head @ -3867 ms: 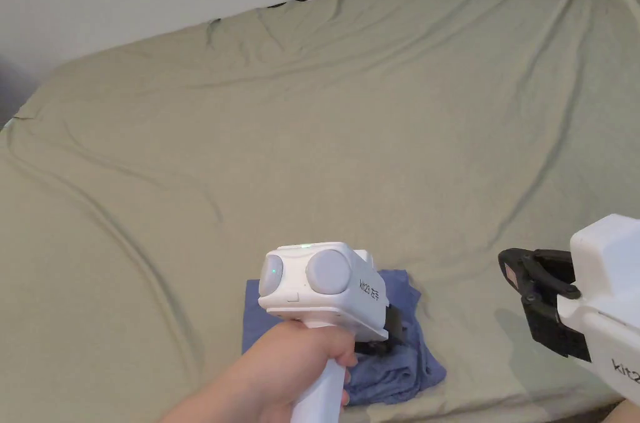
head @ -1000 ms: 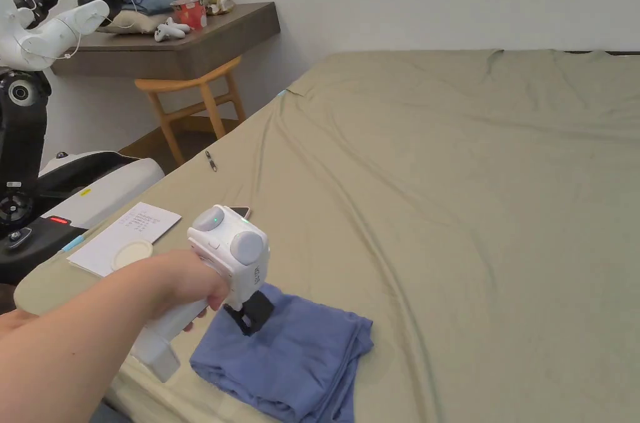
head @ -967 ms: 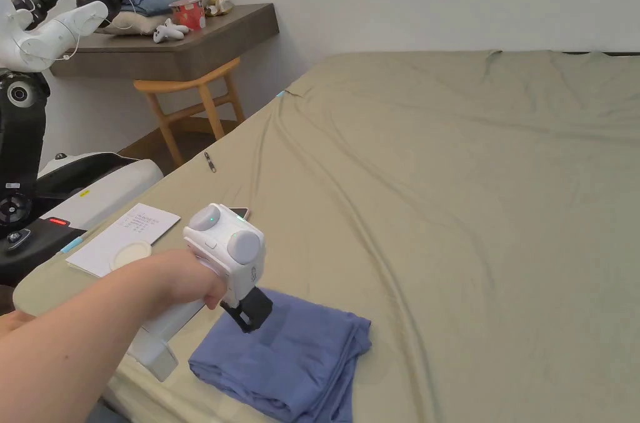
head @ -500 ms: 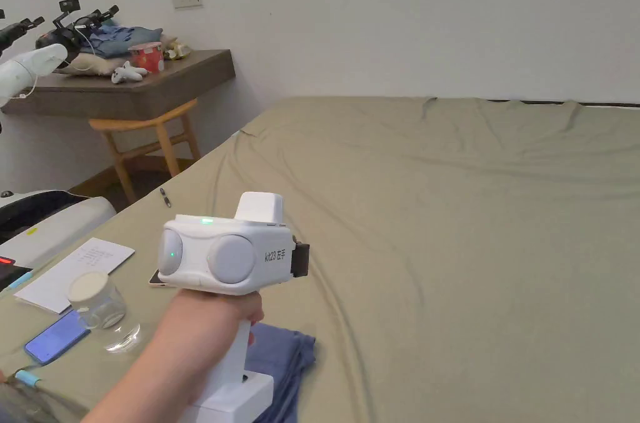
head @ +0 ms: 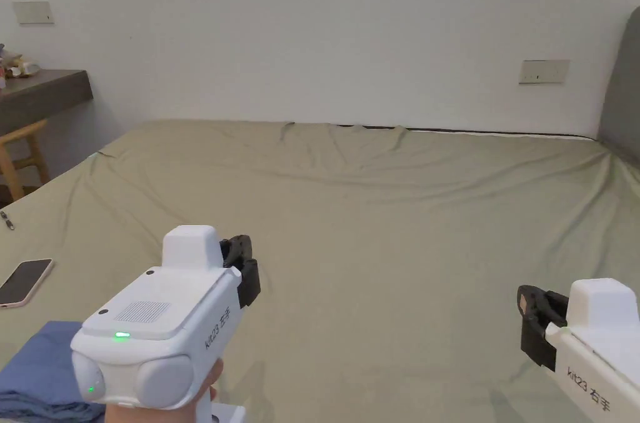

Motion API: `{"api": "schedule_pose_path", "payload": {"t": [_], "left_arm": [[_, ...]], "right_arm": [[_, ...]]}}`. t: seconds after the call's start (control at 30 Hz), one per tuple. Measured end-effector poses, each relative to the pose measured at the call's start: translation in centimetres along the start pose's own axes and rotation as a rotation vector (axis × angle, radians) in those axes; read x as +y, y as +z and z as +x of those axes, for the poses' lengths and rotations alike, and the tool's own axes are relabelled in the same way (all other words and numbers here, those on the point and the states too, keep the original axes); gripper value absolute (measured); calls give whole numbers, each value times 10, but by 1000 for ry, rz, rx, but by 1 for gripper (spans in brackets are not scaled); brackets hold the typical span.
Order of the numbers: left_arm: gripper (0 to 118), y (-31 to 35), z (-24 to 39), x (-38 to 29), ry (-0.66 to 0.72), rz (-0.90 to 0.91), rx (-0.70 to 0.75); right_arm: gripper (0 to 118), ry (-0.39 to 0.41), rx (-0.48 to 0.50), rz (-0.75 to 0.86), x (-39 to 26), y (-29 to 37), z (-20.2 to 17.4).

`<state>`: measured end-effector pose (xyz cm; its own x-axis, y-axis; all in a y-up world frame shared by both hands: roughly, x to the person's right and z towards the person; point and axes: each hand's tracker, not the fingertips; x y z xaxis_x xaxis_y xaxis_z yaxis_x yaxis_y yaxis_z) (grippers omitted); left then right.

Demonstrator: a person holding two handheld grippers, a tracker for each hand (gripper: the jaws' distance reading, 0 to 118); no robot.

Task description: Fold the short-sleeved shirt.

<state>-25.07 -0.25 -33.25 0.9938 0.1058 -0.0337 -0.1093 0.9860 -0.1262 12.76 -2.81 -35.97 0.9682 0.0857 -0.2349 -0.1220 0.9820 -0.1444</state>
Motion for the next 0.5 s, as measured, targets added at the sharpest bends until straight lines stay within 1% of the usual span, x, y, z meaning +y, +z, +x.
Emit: {"api": "schedule_pose_path", "payload": {"t": [0.07, 0.1, 0.23, 0.3, 0.33, 0.37, 0.43, 0.5], "left_arm": [[0, 3, -3, -12, -1, 0, 32], [0, 4, -5, -19, -13, -5, 45], [0, 5, -9, -33, -87, -18, 71], [0, 6, -7, -36, -111, 31, 94], [0, 5, -6, -38, -120, 39, 96], [0, 6, -3, -40, -127, 36, 99], [0, 5, 2, -44, -144, 37, 103], [0, 6, 6, -46, -169, 41, 88]], "right_arm": [[0, 59, -63, 46, -5, 9, 3], [0, 47, -72, 15, -8, 11, 6], [0, 11, -119, 34, -12, 19, 20], [0, 119, -153, 101, -10, 25, 21], [0, 89, -158, 70, -13, 23, 23], [0, 77, -162, 64, -15, 21, 27], [0, -20, -170, 33, -24, 19, 31], [0, -58, -181, -5, -33, 13, 35]]}}
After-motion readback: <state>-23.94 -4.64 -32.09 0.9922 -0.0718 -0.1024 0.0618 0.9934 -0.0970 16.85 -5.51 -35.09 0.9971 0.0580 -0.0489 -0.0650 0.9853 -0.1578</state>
